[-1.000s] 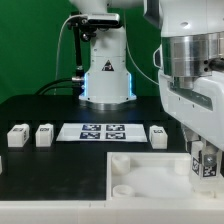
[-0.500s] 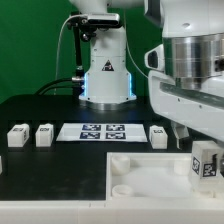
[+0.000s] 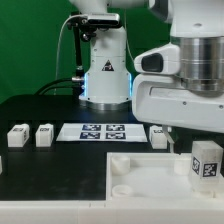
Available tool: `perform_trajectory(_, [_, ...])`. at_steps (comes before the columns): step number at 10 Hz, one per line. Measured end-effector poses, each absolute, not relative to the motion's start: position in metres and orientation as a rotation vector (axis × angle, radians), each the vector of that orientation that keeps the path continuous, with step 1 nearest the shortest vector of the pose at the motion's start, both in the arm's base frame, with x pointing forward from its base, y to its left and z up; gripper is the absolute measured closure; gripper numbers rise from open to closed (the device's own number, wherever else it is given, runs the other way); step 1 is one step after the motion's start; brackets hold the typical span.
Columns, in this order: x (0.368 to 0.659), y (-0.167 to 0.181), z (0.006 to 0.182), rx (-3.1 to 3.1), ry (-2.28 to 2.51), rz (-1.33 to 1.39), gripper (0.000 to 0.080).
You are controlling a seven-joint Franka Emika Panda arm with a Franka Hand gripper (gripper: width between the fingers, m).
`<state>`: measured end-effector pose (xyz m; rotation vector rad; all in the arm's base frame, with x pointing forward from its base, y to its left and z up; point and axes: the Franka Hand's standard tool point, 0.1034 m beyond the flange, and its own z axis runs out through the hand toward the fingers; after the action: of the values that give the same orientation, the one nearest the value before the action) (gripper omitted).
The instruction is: Assemble one leg
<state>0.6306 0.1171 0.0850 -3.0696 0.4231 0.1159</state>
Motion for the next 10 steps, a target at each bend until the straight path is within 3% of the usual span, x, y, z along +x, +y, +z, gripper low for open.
perform_trajectory(2, [0.6307,0.1141,0.0843,-3.095,-0.02,0.101,0.015])
perform_trajectory(5, [0.6323,0.1111,0.0834,-3.095,0.004,0.08,0.0178])
perform_trajectory(7, [0.6321,0.1111,0.0831,-3.095,0.112,0.083,0.0509])
perform_trajectory(10, [0.6321,0.1129,0.0829,-3.011,0.684,0.102,0.0507])
